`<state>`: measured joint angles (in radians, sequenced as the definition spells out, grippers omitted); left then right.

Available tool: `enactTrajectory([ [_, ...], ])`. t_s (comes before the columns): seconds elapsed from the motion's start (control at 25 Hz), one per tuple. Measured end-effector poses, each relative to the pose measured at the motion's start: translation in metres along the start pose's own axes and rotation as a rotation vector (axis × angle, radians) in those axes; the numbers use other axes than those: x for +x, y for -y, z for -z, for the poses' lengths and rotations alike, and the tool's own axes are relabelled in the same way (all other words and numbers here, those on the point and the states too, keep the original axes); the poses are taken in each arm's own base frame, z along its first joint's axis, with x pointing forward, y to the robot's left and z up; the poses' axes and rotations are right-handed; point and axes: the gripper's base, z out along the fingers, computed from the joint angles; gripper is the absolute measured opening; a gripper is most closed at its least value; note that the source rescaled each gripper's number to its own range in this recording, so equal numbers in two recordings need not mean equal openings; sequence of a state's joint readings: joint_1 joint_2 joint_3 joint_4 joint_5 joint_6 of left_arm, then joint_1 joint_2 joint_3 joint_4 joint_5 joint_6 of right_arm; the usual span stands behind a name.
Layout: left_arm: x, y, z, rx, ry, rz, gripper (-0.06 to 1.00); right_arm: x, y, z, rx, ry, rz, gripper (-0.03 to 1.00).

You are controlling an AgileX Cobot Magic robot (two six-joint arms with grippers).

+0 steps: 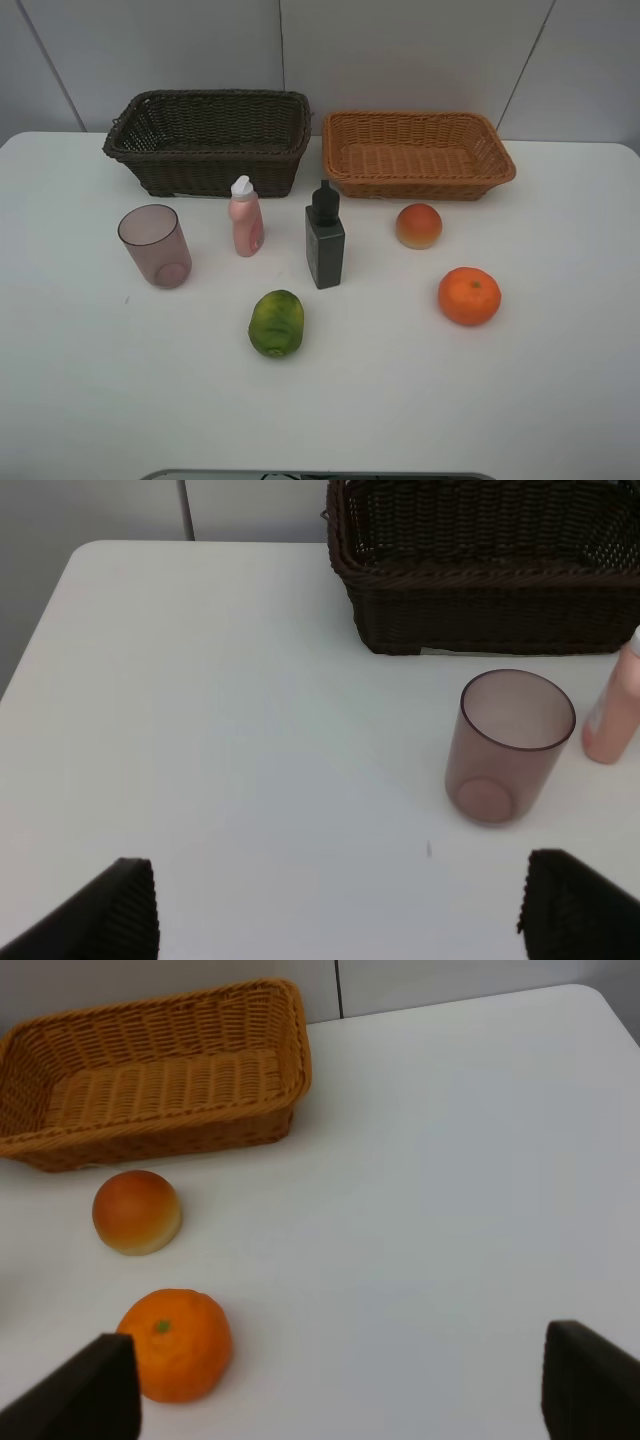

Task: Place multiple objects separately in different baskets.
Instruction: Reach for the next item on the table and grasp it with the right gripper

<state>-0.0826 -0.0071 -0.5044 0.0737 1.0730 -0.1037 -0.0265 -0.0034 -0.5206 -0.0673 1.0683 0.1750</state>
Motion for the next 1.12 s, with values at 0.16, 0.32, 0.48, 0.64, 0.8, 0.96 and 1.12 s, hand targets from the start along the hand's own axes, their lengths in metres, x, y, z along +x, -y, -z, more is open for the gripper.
enactTrajectory([
  [0.16, 0.0, 0.0, 0.0, 0.0, 0.0, 0.0, 0.92, 0.0, 0.0, 0.0, 0.0, 0.0, 0.0, 1.0],
  [0.32, 0.0, 0.0, 0.0, 0.0, 0.0, 0.0, 0.92, 0.0, 0.0, 0.0, 0.0, 0.0, 0.0, 1.0],
  [0.48, 0.0, 0.0, 0.0, 0.0, 0.0, 0.0, 0.92, 0.0, 0.0, 0.0, 0.0, 0.0, 0.0, 1.0],
  [0.64, 0.0, 0.0, 0.0, 0.0, 0.0, 0.0, 0.92, 0.0, 0.0, 0.0, -0.004, 0.0, 0.002, 1.0],
  [0.8, 0.0, 0.0, 0.0, 0.0, 0.0, 0.0, 0.92, -0.0001, 0.0002, -0.0001, -0.02, -0.002, 0.01, 1.0],
  [0.96, 0.0, 0.0, 0.0, 0.0, 0.0, 0.0, 0.92, -0.0001, 0.0002, -0.0001, -0.02, -0.002, 0.01, 1.0],
  [1.12, 0.0, 0.0, 0.0, 0.0, 0.0, 0.0, 0.92, -0.0001, 0.0002, -0.0001, -0.02, -0.002, 0.01, 1.0],
])
